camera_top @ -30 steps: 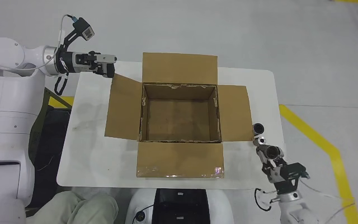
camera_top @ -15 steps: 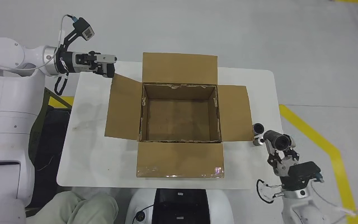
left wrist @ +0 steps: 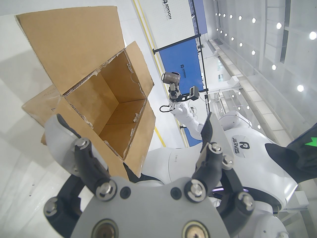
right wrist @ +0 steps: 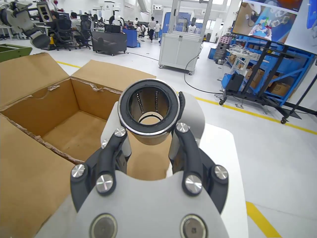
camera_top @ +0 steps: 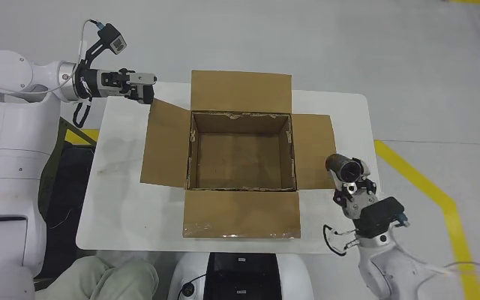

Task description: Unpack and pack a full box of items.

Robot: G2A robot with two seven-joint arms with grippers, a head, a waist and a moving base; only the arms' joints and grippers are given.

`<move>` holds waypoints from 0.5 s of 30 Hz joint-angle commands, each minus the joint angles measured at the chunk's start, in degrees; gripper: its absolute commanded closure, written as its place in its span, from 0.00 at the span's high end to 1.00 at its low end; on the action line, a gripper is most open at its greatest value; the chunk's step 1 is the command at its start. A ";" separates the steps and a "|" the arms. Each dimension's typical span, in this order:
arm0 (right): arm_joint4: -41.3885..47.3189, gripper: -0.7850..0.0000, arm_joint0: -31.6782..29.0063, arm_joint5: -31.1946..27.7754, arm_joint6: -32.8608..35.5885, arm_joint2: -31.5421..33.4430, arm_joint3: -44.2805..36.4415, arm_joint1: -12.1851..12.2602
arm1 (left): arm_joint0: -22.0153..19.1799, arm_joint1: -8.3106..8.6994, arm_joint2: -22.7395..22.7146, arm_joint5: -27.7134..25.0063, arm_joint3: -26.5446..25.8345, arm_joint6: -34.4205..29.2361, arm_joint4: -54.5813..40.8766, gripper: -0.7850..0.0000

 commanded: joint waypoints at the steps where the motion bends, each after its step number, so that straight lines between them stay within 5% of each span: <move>1: -0.50 0.00 1.97 -0.43 1.67 -2.07 -0.19 -0.12 | 0.00 0.00 0.00 0.00 0.00 0.00 0.00 1.00; 15: -0.92 0.00 8.31 -0.18 7.29 -7.64 1.47 -0.64 | 0.00 0.00 0.00 0.00 0.00 0.00 0.00 1.00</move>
